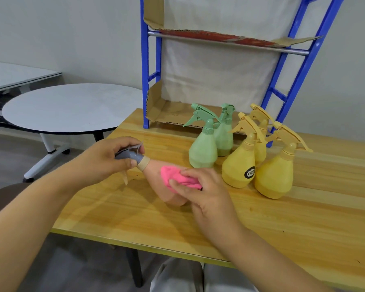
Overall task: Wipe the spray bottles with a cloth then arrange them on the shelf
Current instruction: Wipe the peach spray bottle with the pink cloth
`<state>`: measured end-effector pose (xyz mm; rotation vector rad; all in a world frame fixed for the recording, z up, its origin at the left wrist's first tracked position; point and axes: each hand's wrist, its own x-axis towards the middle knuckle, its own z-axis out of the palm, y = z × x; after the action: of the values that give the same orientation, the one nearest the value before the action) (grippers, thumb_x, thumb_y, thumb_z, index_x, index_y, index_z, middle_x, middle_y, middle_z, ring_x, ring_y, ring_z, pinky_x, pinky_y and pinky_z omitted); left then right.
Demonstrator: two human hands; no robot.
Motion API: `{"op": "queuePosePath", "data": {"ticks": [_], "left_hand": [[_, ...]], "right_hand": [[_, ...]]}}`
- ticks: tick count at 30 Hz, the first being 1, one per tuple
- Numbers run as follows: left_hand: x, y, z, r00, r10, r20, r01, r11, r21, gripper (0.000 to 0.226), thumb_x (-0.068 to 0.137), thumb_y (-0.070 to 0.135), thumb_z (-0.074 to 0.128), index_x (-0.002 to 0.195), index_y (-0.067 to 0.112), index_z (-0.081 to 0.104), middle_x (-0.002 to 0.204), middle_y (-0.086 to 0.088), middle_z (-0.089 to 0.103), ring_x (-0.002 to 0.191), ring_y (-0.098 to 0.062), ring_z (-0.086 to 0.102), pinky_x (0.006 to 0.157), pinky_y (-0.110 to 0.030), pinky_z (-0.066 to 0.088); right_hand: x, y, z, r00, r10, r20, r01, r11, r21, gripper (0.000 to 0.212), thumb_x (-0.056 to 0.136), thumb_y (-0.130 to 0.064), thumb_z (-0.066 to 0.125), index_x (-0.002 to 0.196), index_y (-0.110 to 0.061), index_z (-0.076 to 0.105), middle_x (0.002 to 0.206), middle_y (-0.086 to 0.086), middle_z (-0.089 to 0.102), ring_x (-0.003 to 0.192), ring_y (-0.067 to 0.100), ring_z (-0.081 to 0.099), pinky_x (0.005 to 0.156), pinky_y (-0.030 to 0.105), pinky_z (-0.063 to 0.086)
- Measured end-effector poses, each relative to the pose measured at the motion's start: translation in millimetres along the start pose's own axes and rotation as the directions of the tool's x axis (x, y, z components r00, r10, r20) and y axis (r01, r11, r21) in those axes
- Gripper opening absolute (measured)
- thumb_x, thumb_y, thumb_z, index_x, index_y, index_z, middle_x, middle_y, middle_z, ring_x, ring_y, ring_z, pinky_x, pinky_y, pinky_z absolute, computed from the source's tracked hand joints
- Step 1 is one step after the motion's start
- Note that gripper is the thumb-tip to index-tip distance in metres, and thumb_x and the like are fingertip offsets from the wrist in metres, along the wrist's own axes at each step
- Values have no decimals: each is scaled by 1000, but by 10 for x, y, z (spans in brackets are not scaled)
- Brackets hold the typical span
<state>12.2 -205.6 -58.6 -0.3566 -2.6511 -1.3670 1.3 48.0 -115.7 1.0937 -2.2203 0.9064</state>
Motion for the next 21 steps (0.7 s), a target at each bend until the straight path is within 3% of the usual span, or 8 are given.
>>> {"op": "queuePosePath", "data": {"ticks": [3, 7, 11, 17, 21], "left_hand": [[9, 53, -38, 998, 50, 48, -54, 995, 82, 34, 82, 5, 66, 92, 37, 61, 89, 12, 64, 75, -1, 57, 67, -13, 43], [-7, 155, -35, 993, 86, 74, -96, 986, 135, 41, 81, -3, 63, 90, 37, 60, 91, 15, 64, 81, -3, 59, 67, -10, 44], [-37, 283, 43, 979, 194, 66, -204, 947, 246, 35, 80, -2, 65, 91, 32, 64, 99, 17, 63, 95, -6, 57, 74, -14, 45], [-28, 309, 67, 927, 364, 88, -351, 762, 545, 39, 78, 6, 71, 108, 30, 67, 97, 31, 58, 97, 4, 49, 85, -8, 34], [-23, 280, 97, 890, 433, 143, -426, 675, 603, 42, 70, 2, 77, 107, 22, 70, 92, 11, 68, 89, -3, 50, 81, -9, 31]], "right_hand": [[90, 68, -38, 998, 67, -10, -67, 998, 18, 38, 88, -11, 45, 116, -26, 65, 112, -1, 57, 105, 11, 46, 92, 16, 38], [382, 59, -159, 911, 383, 156, -410, 883, 228, 42, 87, 8, 50, 108, -23, 70, 102, -9, 56, 96, 2, 51, 84, 12, 40], [537, 114, -252, 817, 500, 288, -567, 789, 238, 42, 93, 4, 42, 109, -25, 69, 103, -1, 58, 93, 24, 59, 63, 11, 45], [406, -85, -252, 925, 334, 182, -372, 895, 246, 36, 88, 4, 51, 107, -18, 71, 97, -14, 54, 94, -6, 50, 79, 6, 38], [353, -78, -220, 952, 260, 163, -284, 948, 146, 40, 88, 2, 51, 111, -25, 69, 107, -8, 55, 106, 11, 50, 90, 21, 42]]}}
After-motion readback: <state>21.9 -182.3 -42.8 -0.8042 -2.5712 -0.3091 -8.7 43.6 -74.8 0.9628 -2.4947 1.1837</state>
